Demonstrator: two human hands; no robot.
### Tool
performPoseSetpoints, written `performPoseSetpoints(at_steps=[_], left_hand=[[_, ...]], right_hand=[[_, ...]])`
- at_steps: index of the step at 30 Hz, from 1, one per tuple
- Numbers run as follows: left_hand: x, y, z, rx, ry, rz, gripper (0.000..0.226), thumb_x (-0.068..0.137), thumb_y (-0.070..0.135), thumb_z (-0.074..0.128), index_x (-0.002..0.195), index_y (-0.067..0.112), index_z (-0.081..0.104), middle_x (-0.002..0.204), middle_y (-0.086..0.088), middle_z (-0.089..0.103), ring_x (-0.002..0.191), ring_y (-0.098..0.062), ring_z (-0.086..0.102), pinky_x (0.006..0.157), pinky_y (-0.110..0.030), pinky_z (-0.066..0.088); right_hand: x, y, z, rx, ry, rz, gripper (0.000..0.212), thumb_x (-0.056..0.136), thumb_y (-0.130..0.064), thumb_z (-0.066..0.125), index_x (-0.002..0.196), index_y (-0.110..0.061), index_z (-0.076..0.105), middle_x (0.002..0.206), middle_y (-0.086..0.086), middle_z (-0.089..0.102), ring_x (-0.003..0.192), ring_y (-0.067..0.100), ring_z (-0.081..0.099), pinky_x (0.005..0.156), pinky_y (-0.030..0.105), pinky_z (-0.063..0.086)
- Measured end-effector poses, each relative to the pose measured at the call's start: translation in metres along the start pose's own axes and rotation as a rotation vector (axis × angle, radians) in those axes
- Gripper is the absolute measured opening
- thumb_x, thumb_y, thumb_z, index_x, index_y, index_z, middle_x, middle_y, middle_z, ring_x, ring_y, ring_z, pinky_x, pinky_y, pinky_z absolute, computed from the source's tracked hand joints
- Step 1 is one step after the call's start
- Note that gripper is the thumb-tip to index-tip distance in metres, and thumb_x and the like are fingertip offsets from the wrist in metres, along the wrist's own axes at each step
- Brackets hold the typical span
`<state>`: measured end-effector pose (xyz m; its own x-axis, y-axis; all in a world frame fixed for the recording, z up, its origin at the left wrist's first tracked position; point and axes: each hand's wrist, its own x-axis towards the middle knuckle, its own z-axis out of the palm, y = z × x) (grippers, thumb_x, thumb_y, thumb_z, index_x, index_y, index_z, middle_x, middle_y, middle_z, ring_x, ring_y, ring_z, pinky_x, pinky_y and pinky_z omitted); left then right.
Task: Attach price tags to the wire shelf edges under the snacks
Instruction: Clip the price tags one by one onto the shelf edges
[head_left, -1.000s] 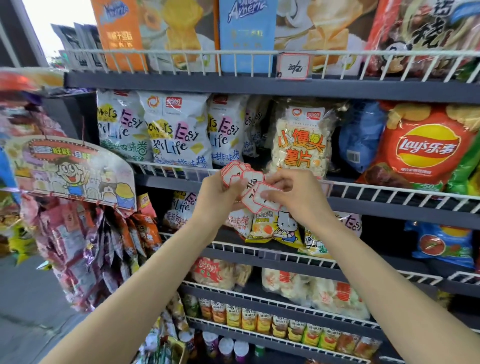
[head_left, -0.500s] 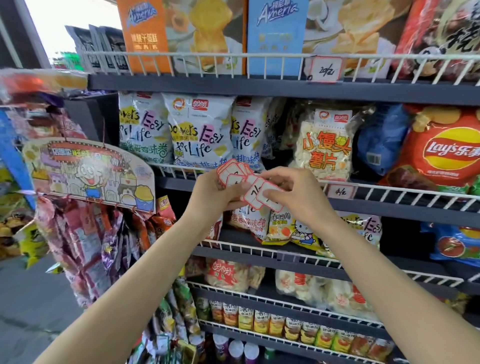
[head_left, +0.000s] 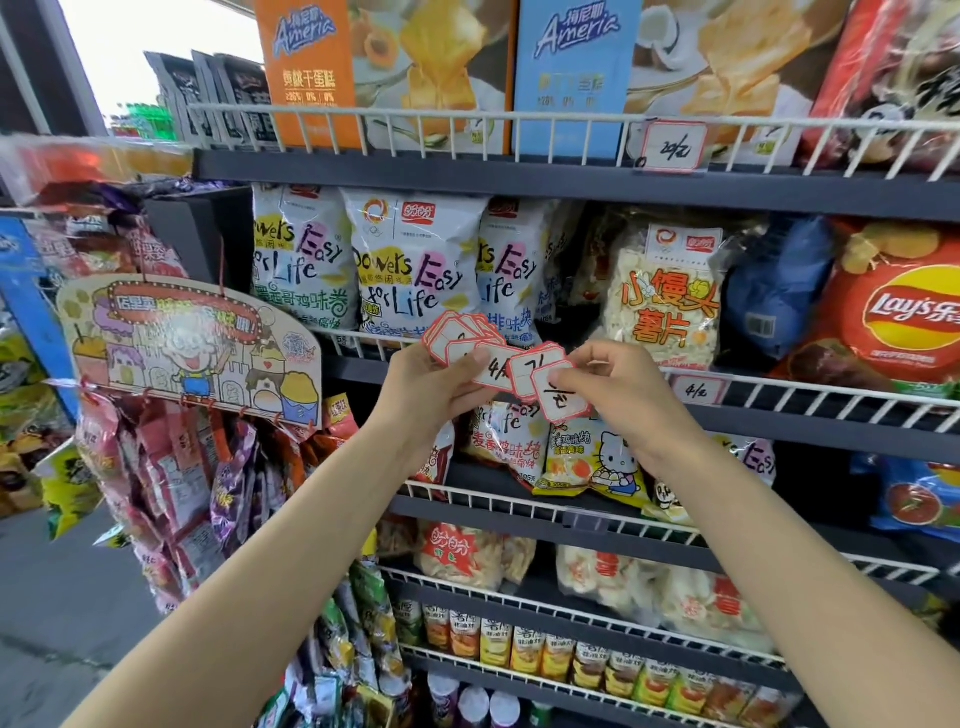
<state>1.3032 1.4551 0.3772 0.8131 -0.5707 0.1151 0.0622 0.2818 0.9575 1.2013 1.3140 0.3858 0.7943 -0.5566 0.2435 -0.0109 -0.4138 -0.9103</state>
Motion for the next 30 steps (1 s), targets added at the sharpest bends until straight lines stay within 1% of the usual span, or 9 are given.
performPoseSetpoints(at_steps=[2,5,8,12,14,18,25,28,30], left_hand=[[0.000,0.000,0.002,-0.017,-0.005,-0.008,0.009,0.088,0.006,0.061,0.096,0.004,0.060,0.090,-0.009,0.072,0.076,-0.016,0.072,0.065,-0.020,0.057],[-0.002,0.001,0.007,-0.017,-0.058,-0.009,0.004,0.090,0.007,0.058,0.089,0.007,0.062,0.083,-0.005,0.073,0.072,-0.014,0.071,0.063,-0.020,0.056],[-0.003,0.003,0.010,-0.057,-0.113,-0.026,0.016,0.095,0.013,0.051,0.085,0.008,0.063,0.076,-0.002,0.074,0.070,-0.012,0.071,0.063,-0.021,0.057],[-0.001,0.005,0.006,-0.136,-0.117,-0.077,0.018,0.097,0.014,0.047,0.093,0.003,0.061,0.085,-0.008,0.073,0.077,-0.020,0.072,0.069,-0.027,0.059],[0.000,0.003,0.005,-0.116,-0.108,-0.071,0.016,0.097,0.014,0.048,0.096,0.004,0.061,0.089,-0.009,0.073,0.080,-0.022,0.071,0.070,-0.027,0.059],[0.002,0.001,0.005,-0.072,-0.066,-0.057,0.011,0.094,0.010,0.052,0.096,0.005,0.062,0.085,-0.006,0.073,0.077,-0.016,0.072,0.064,-0.023,0.058],[0.008,-0.004,0.010,-0.012,0.059,-0.004,0.005,0.089,0.008,0.060,0.090,0.008,0.065,0.080,-0.004,0.073,0.071,-0.016,0.071,0.061,-0.021,0.057],[0.009,-0.006,0.012,-0.016,0.084,0.014,0.003,0.087,0.008,0.063,0.086,0.008,0.065,0.078,-0.004,0.072,0.069,-0.014,0.070,0.060,-0.021,0.056],[0.008,-0.008,0.017,-0.012,0.036,0.019,0.005,0.087,0.010,0.063,0.084,0.008,0.066,0.081,-0.006,0.072,0.073,-0.015,0.071,0.063,-0.022,0.057]], right_hand=[[0.001,0.000,0.003,0.051,-0.017,0.049,0.007,0.083,-0.010,0.067,0.082,-0.012,0.060,0.089,0.012,0.070,0.080,0.021,0.068,0.070,0.031,0.056],[0.001,0.000,0.010,0.047,-0.050,0.038,0.011,0.082,-0.011,0.068,0.087,-0.019,0.063,0.086,0.014,0.069,0.082,0.028,0.069,0.074,0.042,0.058],[0.000,0.000,0.010,0.017,-0.030,-0.019,0.008,0.083,-0.009,0.066,0.084,-0.016,0.066,0.088,0.019,0.068,0.081,0.030,0.067,0.068,0.037,0.056],[0.000,0.005,0.003,0.008,-0.002,-0.032,0.009,0.083,-0.006,0.062,0.079,-0.014,0.062,0.085,0.015,0.068,0.077,0.026,0.065,0.061,0.027,0.049],[0.001,0.007,0.000,0.018,0.001,-0.027,0.009,0.083,-0.004,0.060,0.079,-0.012,0.060,0.084,0.013,0.068,0.076,0.022,0.063,0.065,0.031,0.049],[0.003,0.008,-0.004,0.053,-0.051,0.014,0.011,0.086,-0.006,0.058,0.077,-0.012,0.058,0.091,0.017,0.069,0.090,0.033,0.066,0.082,0.049,0.052],[0.005,0.006,-0.011,0.085,-0.121,-0.025,0.010,0.085,-0.004,0.059,0.079,-0.012,0.061,0.080,0.003,0.071,0.073,0.013,0.066,0.068,0.028,0.052],[0.006,0.006,-0.008,0.055,-0.131,-0.041,0.011,0.084,-0.006,0.062,0.078,-0.015,0.063,0.085,0.008,0.071,0.074,0.015,0.064,0.070,0.029,0.050],[0.005,0.007,-0.002,0.007,-0.127,-0.046,0.012,0.083,-0.008,0.064,0.078,-0.019,0.065,0.081,0.009,0.069,0.068,0.014,0.062,0.061,0.024,0.049]])
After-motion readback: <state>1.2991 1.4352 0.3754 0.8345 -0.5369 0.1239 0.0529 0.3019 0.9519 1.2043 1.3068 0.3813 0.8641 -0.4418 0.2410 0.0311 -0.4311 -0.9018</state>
